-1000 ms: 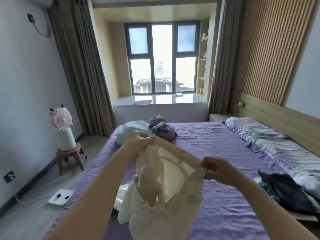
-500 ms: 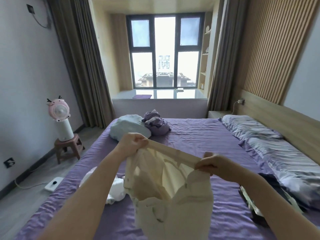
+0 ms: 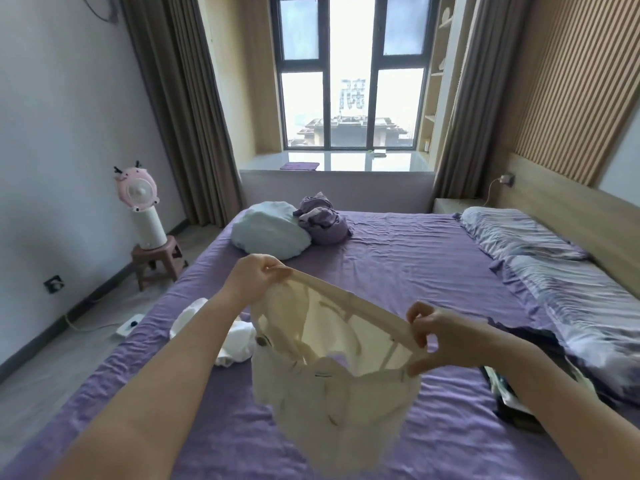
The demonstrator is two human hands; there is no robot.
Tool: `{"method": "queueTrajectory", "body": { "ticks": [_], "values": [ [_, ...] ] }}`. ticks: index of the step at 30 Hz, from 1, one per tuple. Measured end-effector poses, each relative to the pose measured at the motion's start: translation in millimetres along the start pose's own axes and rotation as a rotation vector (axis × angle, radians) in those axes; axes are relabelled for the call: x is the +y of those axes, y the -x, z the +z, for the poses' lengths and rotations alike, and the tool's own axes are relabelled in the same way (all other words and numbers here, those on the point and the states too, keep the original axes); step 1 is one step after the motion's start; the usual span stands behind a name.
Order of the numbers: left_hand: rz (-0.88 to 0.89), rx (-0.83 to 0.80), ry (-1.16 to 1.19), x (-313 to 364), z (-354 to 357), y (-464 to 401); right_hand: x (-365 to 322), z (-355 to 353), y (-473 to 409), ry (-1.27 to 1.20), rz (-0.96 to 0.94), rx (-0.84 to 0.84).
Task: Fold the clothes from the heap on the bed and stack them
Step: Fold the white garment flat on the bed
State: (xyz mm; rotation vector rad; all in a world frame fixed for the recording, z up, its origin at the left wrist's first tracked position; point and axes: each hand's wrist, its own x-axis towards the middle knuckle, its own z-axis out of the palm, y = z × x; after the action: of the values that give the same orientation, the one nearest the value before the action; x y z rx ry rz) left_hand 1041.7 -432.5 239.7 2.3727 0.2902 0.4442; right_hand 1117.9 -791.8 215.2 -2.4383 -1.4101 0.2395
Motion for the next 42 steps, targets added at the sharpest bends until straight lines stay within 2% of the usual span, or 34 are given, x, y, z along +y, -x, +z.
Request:
{"method": "queueTrajectory", "body": {
  "ticks": [5,9,11,15,18,20,23,27,31,35,37,40,42],
  "values": [
    [-0.031,-0.139,0.031,4.6,-7.2,-4.9,16.6,20.7,3.1,-0.128,0.000,0.115],
    [-0.066,-0.323,0.053,-3.4,-28.5,-3.4,26.9,20.1,6.8,-0.427,0.185,0.218],
    [-0.064,-0.411,0.042,-7.5,-34.7,1.3,29.7,17.5,5.9,-0.503,0.266,0.263],
    [-0.076,-0.521,-0.071,-14.6,-32.2,8.0,26.7,10.0,-4.1,-0.409,0.272,0.476],
    [-0.094,-0.604,-0.204,-21.9,-23.7,16.1,23.9,6.5,-8.2,-0.356,0.293,0.542],
    [-0.100,-0.584,-0.277,-25.8,-16.6,22.1,22.0,5.1,-8.6,-0.324,0.279,0.479],
    [-0.112,-0.458,-0.264,-25.0,-7.3,28.6,16.2,7.3,-8.3,-0.198,0.179,0.294],
    [-0.139,-0.363,-0.043,-15.6,-0.9,34.6,12.1,12.2,-10.2,-0.135,0.138,0.212],
    [-0.172,-0.295,0.090,-6.2,0.9,30.7,14.6,15.9,-10.2,-0.029,0.168,0.231],
    [-0.240,-0.164,0.112,-13.7,-12.2,27.2,21.9,8.7,5.4,-0.147,0.214,0.289],
    [-0.287,-0.218,0.204,-17.3,-19.0,28.6,25.5,5.0,10.6,-0.260,0.264,0.323],
    [-0.327,-0.458,0.329,-14.5,-28.7,30.3,27.8,-0.5,10.2,-0.347,0.260,0.334],
    [-0.288,-0.600,0.299,-15.4,-34.1,29.6,28.4,-5.3,10.0,-0.326,0.208,0.305]
  ]
}}
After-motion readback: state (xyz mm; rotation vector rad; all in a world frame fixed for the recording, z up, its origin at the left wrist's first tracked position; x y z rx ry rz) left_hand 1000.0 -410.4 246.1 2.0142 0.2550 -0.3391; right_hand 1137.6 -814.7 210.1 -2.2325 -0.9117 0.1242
